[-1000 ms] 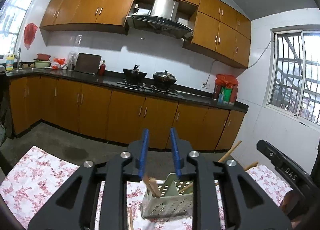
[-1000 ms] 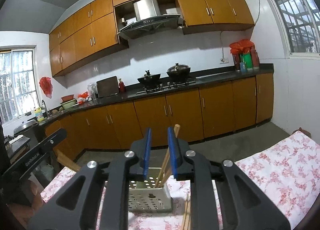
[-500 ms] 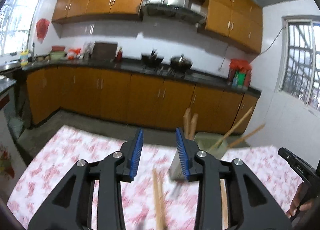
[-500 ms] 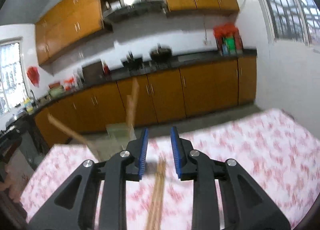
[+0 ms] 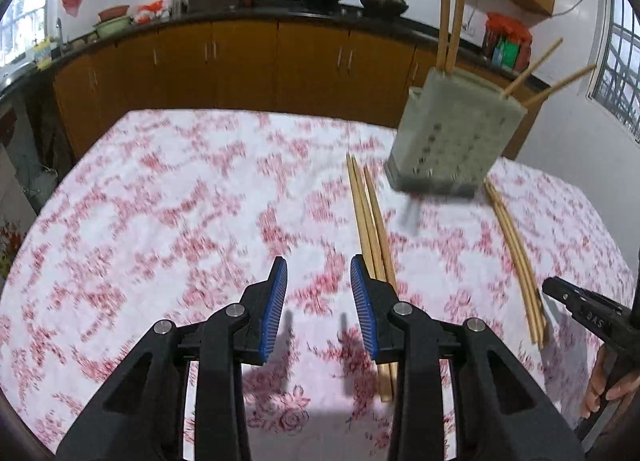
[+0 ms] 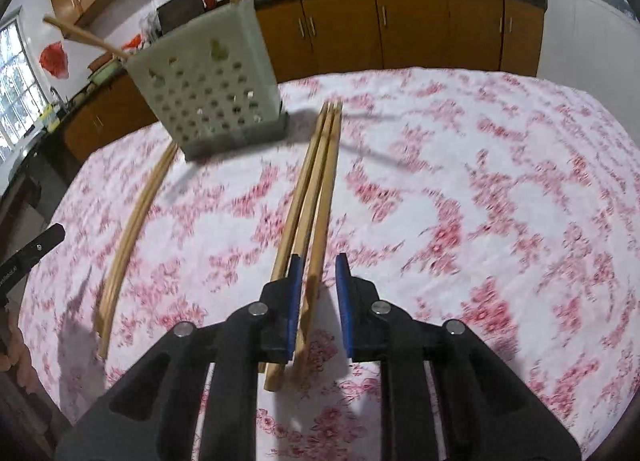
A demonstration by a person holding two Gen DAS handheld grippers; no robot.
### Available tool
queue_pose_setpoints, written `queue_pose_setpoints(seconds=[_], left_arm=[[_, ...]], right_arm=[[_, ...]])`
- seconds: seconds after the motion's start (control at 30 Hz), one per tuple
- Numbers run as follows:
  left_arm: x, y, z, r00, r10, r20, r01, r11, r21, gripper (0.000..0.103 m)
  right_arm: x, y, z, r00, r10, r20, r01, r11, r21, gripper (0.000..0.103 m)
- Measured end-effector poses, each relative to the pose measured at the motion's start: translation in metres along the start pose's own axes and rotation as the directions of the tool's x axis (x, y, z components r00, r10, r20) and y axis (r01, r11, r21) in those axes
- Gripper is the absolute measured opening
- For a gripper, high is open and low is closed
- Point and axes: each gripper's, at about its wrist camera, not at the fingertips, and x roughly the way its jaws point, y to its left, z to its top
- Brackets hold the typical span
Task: Organize utensils
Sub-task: 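Move both open grippers back down to the chopstick bundles, then grasp a single chopstick with the right gripper while the left gripper grasps another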
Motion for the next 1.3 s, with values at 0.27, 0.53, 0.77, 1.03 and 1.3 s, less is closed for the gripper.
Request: queue_pose_setpoints(seconds=[0.27, 0.53, 0.77, 1.03, 1.3], left_arm=[[0.013, -0.004, -0.014, 0.999, -0.020, -0.041, 0.021, 1.000, 0.003, 0.033], [0.022, -0.014, -0.021, 0.993, -0.078, -0.084, 0.080, 0.997, 0.019, 0.022], [0.028, -0.027, -0.026, 0.988, -0.109, -0.111, 0.116, 0.992, 0.055, 0.014], [0.034, -0.032, -0.029, 0.989, -0.074, -0.129, 0.086, 0.992, 0.089, 0.012], [0.039, -0.038, -0.029, 0.989, -0.048, -0.139, 0.063, 0.992, 0.109, 0.010]], right_arm=[[0.011, 0.001, -0.002, 1.000, -0.023, -0.014, 0.022, 1.000, -0.021, 0.010], [0.010, -0.013, -0.001, 0.998, -0.066, 0.006, 0.066, 0.998, 0.006, 0.009], [0.009, -0.016, -0.001, 0.997, -0.072, 0.011, 0.072, 0.997, 0.007, 0.009], [0.009, -0.015, -0.002, 0.996, -0.085, 0.014, 0.085, 0.996, -0.004, 0.009], [0.008, -0.013, -0.004, 0.997, -0.072, 0.011, 0.072, 0.997, -0.007, 0.010]])
